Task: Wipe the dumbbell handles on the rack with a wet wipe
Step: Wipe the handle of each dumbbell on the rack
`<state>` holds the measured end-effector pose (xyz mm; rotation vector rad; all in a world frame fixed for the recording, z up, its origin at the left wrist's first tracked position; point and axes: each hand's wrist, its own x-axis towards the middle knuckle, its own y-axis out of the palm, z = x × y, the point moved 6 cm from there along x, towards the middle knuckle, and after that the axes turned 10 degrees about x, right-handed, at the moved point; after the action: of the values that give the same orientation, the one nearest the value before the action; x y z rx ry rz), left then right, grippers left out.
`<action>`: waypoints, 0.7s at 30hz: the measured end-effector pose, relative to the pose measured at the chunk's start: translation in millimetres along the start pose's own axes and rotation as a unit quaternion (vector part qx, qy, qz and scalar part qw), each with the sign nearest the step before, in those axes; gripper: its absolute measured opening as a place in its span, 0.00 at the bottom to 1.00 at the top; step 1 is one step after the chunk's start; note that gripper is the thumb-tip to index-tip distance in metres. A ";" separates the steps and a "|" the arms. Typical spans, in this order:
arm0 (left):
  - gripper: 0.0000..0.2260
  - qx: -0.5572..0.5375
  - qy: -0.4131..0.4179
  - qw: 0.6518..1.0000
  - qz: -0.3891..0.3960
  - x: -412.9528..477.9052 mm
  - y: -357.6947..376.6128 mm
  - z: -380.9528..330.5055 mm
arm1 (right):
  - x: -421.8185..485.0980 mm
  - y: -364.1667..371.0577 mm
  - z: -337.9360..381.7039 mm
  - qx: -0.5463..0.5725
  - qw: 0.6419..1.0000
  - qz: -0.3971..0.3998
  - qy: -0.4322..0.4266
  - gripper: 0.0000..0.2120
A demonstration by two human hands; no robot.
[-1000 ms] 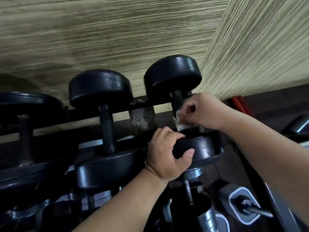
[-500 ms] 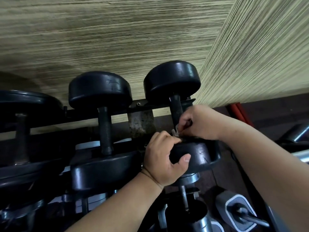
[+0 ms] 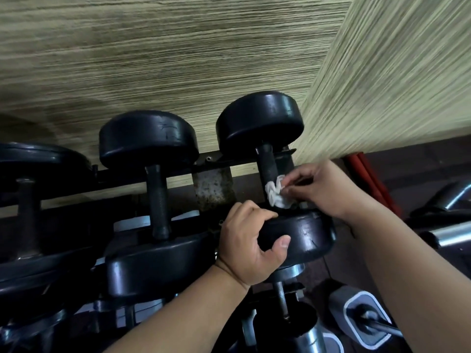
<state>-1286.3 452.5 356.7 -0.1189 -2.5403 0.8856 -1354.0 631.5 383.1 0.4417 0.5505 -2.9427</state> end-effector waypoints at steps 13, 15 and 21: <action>0.29 -0.003 0.002 1.000 0.025 -0.1 -1.4 -1.1 | 42.3 -6.2 20.2 0.008 0.988 -0.157 0.003 0.03; 0.30 -0.005 0.000 1.000 0.026 0.2 -1.5 -0.6 | 36.0 -6.0 14.2 -0.023 0.987 -0.157 0.006 0.06; 0.29 0.009 0.002 0.999 0.037 -0.3 0.2 0.3 | 11.9 -6.7 -1.6 0.005 0.995 -0.088 0.041 0.07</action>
<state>-1286.2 452.4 356.3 -0.2113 -2.5384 0.9347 -1366.0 637.6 380.3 0.5452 0.6146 -3.1077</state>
